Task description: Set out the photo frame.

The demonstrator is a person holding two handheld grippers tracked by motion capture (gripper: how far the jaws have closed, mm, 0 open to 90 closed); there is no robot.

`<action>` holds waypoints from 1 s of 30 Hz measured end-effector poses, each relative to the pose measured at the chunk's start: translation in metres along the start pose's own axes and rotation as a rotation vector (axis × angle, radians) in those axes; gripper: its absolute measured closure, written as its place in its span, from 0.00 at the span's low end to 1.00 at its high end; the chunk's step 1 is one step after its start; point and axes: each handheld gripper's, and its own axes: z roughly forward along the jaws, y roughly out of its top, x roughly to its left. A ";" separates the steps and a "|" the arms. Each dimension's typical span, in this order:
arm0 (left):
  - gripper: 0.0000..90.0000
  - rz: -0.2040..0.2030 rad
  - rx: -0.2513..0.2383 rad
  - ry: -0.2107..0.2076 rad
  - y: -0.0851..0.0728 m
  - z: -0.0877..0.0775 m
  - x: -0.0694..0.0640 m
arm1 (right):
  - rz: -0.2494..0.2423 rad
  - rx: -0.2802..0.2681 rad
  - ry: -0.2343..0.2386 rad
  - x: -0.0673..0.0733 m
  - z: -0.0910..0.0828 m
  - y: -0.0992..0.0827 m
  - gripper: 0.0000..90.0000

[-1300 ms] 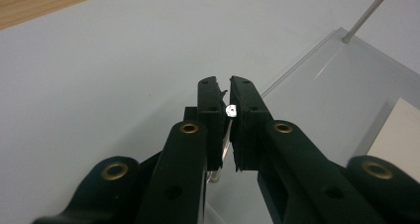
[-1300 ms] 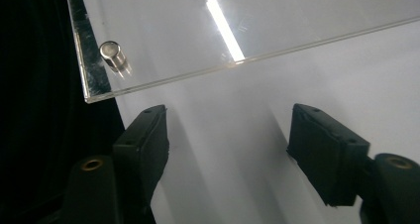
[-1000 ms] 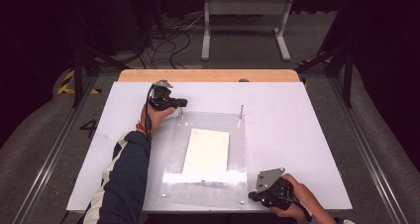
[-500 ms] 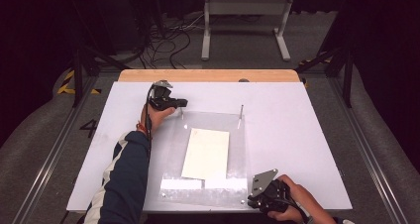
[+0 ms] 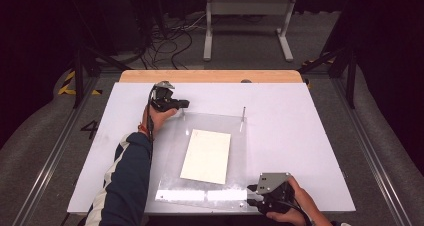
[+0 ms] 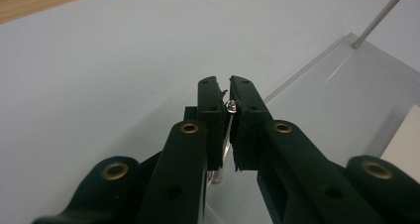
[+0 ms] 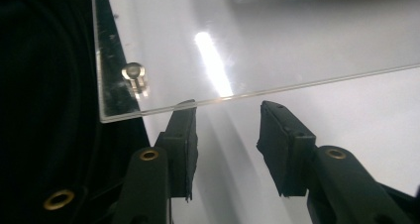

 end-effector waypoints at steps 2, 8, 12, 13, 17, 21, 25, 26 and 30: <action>0.94 -0.010 -0.003 0.003 0.000 0.000 -0.001 | 0.012 -0.049 -0.051 -0.001 -0.001 0.000 0.58; 0.94 -0.006 -0.002 0.022 -0.001 0.000 -0.003 | -0.070 -0.041 -0.119 0.007 0.002 0.002 0.59; 0.95 -0.011 0.009 0.045 0.001 0.002 -0.006 | -0.067 0.039 -0.048 0.010 0.010 -0.001 0.51; 0.95 -0.023 0.007 0.039 0.001 0.002 -0.005 | -0.072 0.042 -0.039 0.010 0.009 0.000 0.51; 0.94 -0.007 0.014 0.028 0.001 0.001 -0.004 | -0.086 0.050 -0.054 0.013 0.012 0.003 0.44; 0.95 0.006 0.013 0.037 0.001 0.001 -0.004 | -0.094 0.043 -0.076 0.013 0.014 0.004 0.41; 0.94 -0.007 0.010 0.032 0.001 0.002 -0.004 | -0.093 0.016 -0.102 0.016 0.016 0.005 0.38; 0.94 -0.003 0.008 0.033 0.000 0.001 -0.004 | -0.085 -0.006 -0.112 0.015 0.016 0.005 0.40; 0.95 -0.015 0.005 0.033 0.000 0.002 -0.003 | -0.094 -0.083 -0.160 0.015 0.015 0.005 0.46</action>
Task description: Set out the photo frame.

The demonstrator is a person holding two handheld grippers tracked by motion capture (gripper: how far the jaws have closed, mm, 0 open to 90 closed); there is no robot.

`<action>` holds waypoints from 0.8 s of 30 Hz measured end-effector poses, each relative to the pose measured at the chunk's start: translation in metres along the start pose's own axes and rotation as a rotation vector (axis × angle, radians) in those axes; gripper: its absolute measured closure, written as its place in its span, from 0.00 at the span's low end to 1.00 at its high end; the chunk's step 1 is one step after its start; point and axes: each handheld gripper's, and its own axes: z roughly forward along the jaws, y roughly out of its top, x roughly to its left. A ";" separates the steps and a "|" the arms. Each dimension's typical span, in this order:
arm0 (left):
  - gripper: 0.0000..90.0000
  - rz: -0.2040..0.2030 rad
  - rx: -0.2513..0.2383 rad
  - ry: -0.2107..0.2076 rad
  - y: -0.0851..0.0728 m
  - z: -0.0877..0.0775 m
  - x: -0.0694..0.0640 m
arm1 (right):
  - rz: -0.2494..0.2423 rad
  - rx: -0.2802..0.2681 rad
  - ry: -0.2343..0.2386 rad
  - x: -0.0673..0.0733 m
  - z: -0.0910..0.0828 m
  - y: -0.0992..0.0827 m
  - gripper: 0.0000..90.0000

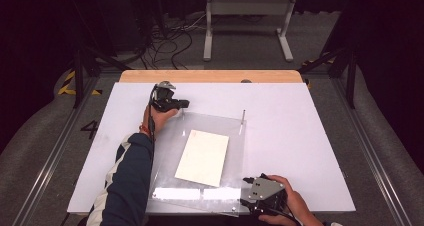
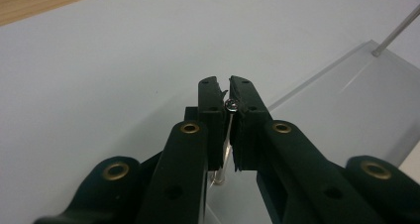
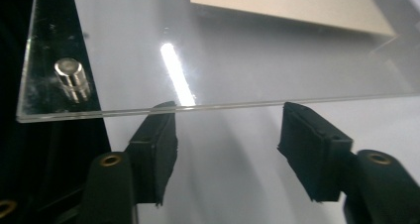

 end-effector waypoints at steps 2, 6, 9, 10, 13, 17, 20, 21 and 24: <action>0.95 -0.013 -0.007 0.001 0.000 0.000 0.000 | -0.014 -0.027 -0.027 0.002 -0.001 0.002 0.46; 0.95 -0.009 -0.007 0.001 -0.001 0.000 0.002 | -0.048 -0.077 -0.073 0.006 -0.003 0.004 0.46; 0.95 -0.027 -0.013 -0.005 -0.002 0.000 0.002 | -0.090 -0.089 -0.110 0.012 0.000 0.007 0.48; 0.95 -0.030 -0.015 -0.004 -0.002 0.000 0.001 | -0.094 -0.096 -0.111 0.013 0.001 0.007 0.48; 0.95 -0.021 -0.012 -0.003 -0.001 0.000 0.002 | -0.117 -0.094 -0.142 0.015 0.004 0.007 0.48; 0.95 -0.038 -0.014 -0.005 -0.002 0.000 0.001 | -0.169 -0.108 -0.203 0.018 0.007 0.009 0.49; 0.95 -0.024 -0.017 0.001 -0.002 0.000 0.003 | -0.203 -0.105 -0.233 0.018 0.009 0.009 0.52; 0.95 -0.036 -0.014 -0.006 -0.002 0.000 0.001 | -0.215 -0.104 -0.243 0.018 0.010 0.009 0.54; 0.95 -0.033 -0.015 -0.003 -0.002 0.000 0.002 | -0.232 -0.109 -0.276 0.015 0.014 0.006 0.57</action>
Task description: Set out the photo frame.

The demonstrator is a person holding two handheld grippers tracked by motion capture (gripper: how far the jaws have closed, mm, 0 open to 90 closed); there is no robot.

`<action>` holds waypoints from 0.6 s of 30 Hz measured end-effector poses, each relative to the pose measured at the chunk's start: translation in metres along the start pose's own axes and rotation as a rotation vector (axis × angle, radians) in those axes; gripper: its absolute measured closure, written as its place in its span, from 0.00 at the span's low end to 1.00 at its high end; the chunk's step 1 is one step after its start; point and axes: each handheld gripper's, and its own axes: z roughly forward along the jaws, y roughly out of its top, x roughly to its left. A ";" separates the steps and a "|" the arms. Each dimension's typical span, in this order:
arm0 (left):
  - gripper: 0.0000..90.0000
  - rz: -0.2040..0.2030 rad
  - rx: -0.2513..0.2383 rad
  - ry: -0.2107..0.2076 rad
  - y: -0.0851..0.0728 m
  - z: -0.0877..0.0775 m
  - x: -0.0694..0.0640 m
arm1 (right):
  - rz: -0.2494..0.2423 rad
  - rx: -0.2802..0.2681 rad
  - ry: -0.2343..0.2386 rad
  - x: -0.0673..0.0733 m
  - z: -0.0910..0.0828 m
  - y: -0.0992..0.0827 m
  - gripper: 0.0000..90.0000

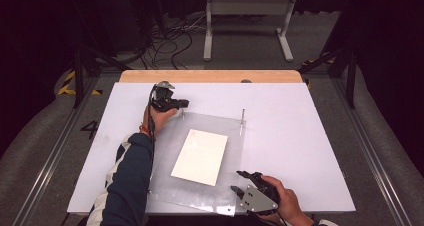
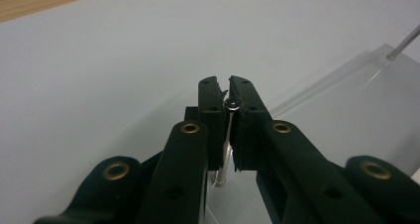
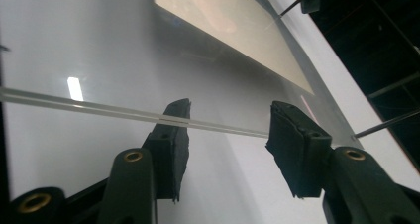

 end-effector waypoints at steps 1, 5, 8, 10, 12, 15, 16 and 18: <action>0.95 0.004 -0.001 0.000 0.000 0.000 0.001 | 0.003 0.002 -0.011 -0.001 0.001 -0.001 0.58; 0.95 0.003 -0.002 -0.006 0.000 -0.001 0.002 | -0.012 0.003 -0.035 -0.009 0.007 -0.003 0.60; 0.95 -0.009 -0.010 -0.010 -0.001 -0.001 0.003 | -0.044 0.016 -0.052 -0.014 0.011 -0.003 0.61; 0.95 -0.012 -0.014 -0.013 -0.002 -0.001 0.003 | 0.028 -0.007 -0.027 -0.021 0.011 -0.006 0.56; 0.95 -0.004 -0.009 -0.008 -0.001 -0.001 0.002 | 0.070 -0.012 0.019 -0.024 0.010 -0.008 0.46; 0.95 0.011 0.000 -0.002 0.000 0.000 0.001 | 0.092 -0.006 0.082 -0.021 0.009 -0.007 0.42; 0.95 0.011 0.000 -0.002 0.000 0.000 0.001 | 0.092 -0.006 0.082 -0.021 0.009 -0.007 0.42; 0.94 0.008 0.001 -0.005 0.000 0.000 0.000 | 0.142 0.020 0.098 -0.022 0.010 -0.008 0.35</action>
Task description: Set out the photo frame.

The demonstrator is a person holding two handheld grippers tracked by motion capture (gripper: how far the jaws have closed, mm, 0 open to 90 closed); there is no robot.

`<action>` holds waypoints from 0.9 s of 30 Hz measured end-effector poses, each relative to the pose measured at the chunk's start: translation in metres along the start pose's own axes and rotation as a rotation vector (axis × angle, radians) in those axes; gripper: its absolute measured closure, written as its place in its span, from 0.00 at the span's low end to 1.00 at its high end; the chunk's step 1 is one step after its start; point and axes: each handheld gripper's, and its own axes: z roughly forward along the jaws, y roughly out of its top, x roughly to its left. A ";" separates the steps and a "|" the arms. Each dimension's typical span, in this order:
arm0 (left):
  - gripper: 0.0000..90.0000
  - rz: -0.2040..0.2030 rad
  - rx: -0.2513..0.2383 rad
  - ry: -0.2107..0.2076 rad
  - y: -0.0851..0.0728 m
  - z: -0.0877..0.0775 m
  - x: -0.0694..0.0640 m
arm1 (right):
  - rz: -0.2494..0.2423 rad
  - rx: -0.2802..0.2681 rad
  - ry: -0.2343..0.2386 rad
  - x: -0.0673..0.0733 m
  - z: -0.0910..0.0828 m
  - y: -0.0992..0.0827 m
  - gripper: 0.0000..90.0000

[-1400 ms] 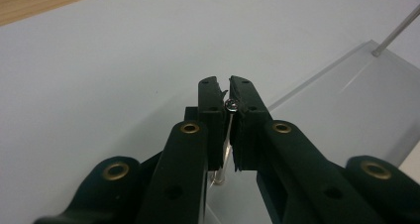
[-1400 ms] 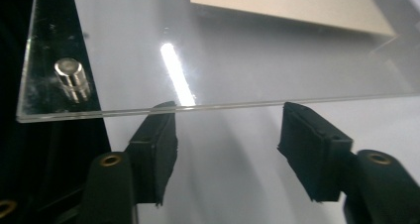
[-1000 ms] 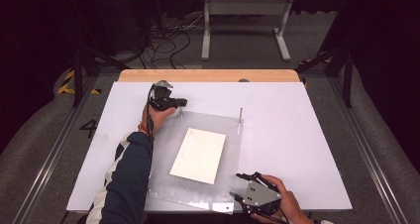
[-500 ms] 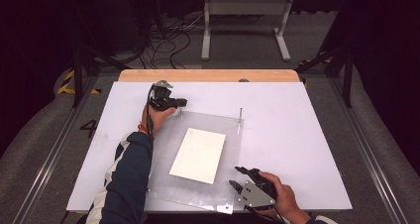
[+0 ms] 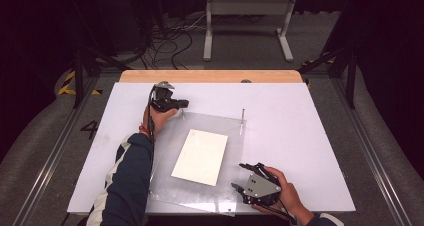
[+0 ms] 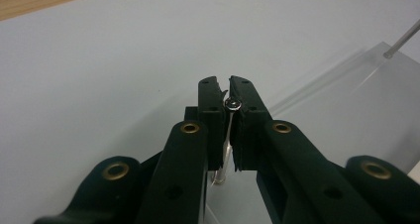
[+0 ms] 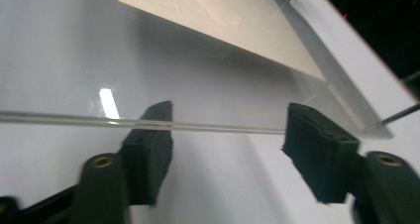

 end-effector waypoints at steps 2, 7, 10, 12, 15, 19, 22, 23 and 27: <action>0.94 0.004 0.002 0.006 0.000 0.000 -0.001 | 0.041 0.010 0.008 -0.003 -0.001 -0.004 0.32; 0.94 0.018 0.011 0.009 0.002 0.001 -0.002 | -0.015 0.056 -0.062 0.001 -0.002 -0.005 0.20; 0.94 0.019 0.012 0.010 0.002 0.001 -0.002 | -0.021 0.061 -0.076 0.001 0.003 -0.003 0.18; 0.94 0.004 0.007 0.008 0.001 0.001 -0.002 | -0.031 0.049 -0.081 0.000 0.006 -0.003 0.18; 0.94 -0.009 0.009 0.009 0.001 0.001 -0.002 | -0.046 0.031 -0.087 0.001 0.009 -0.001 0.19; 0.94 -0.014 0.007 0.009 0.000 0.001 -0.001 | -0.070 -0.013 -0.104 0.002 0.015 0.004 0.30; 0.94 -0.018 0.010 0.004 0.000 0.000 0.000 | -0.107 -0.023 -0.097 0.002 0.019 0.008 0.39; 0.94 -0.018 0.010 0.004 0.000 0.000 0.000 | -0.107 -0.023 -0.097 0.002 0.019 0.008 0.39; 0.94 -0.021 0.006 0.005 0.000 0.000 0.000 | -0.121 -0.053 -0.116 0.002 0.017 0.009 0.46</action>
